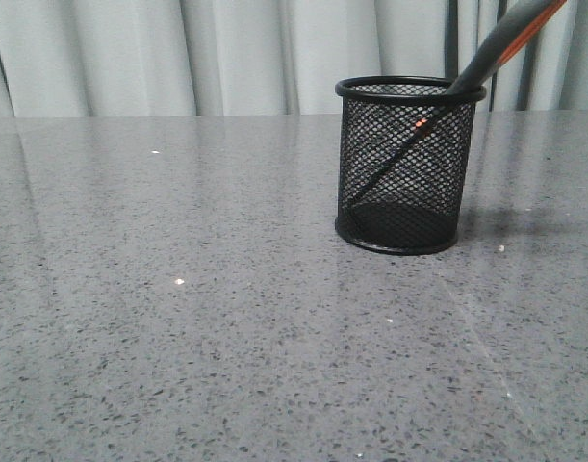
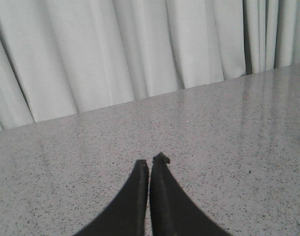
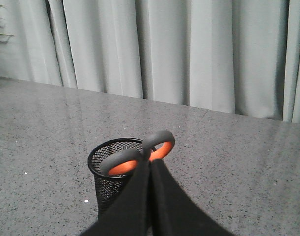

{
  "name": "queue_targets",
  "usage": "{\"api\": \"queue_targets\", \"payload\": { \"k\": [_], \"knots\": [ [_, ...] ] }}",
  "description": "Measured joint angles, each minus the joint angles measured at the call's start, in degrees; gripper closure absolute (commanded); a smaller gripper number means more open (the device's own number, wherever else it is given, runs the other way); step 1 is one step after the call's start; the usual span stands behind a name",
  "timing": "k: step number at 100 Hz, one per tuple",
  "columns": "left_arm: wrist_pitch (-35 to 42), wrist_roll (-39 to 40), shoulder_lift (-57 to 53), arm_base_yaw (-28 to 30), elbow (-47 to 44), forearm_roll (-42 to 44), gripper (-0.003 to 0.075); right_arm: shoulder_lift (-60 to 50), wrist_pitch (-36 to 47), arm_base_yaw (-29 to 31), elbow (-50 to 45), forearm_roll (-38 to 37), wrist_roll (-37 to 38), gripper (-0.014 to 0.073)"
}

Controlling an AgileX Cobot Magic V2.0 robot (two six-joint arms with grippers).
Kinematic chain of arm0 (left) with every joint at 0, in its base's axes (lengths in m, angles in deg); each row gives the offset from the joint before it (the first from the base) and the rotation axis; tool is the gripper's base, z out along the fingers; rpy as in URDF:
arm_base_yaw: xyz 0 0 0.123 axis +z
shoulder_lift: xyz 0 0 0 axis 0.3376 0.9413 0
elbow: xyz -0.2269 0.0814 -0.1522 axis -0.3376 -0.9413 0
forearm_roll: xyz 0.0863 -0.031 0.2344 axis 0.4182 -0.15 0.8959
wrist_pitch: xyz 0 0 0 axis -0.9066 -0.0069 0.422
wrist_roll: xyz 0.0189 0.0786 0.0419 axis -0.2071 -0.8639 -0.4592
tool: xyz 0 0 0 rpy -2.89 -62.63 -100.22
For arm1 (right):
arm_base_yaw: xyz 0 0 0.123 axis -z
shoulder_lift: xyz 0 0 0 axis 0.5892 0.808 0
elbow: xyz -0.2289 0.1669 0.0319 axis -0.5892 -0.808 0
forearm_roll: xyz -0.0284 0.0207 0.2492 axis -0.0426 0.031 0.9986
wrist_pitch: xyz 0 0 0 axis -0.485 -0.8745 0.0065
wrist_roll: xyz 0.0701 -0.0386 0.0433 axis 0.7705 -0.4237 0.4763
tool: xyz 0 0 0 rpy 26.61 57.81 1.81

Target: Put scissors into bucket

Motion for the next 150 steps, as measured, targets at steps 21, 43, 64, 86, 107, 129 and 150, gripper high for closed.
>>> {"api": "queue_targets", "payload": {
  "k": [21, 43, 64, 86, 107, 129, 150],
  "knots": [
    [1.10, 9.03, -0.09, 0.08, -1.22, 9.36, 0.0740, 0.00, -0.09, 0.00, 0.00, 0.00, 0.00, 0.0645],
    [8.36, 39.32, -1.52, 1.78, -8.72, 32.77, 0.0740, 0.00, -0.23, 0.00, 0.00, 0.00, 0.00, 0.0645],
    [9.01, 43.13, -9.17, 2.84, -15.77, 35.68, 0.0740, 0.00, -0.36, 0.00, 0.00, 0.00, 0.00, 0.0645],
    [10.04, 45.69, -10.02, 4.51, -16.09, 35.79, 0.0740, 0.00, -0.36, 0.00, 0.00, 0.00, 0.00, 0.0645],
    [9.55, 46.17, -10.02, 4.66, -16.09, 35.79, 0.0740, 0.00, -0.36, 0.00, 0.00, 0.00, 0.00, 0.0645],
    [9.34, 46.29, -10.02, 4.66, -16.09, 35.79, 0.0740, 0.00, -0.39, 0.00, 0.00, 0.00, 0.00, 0.0645],
    [9.12, 46.33, -10.02, 4.66, -16.09, 35.79, 0.0740, 0.00, -0.39, 0.00, 0.00, 0.00, 0.00, 0.0645]
  ]
}}
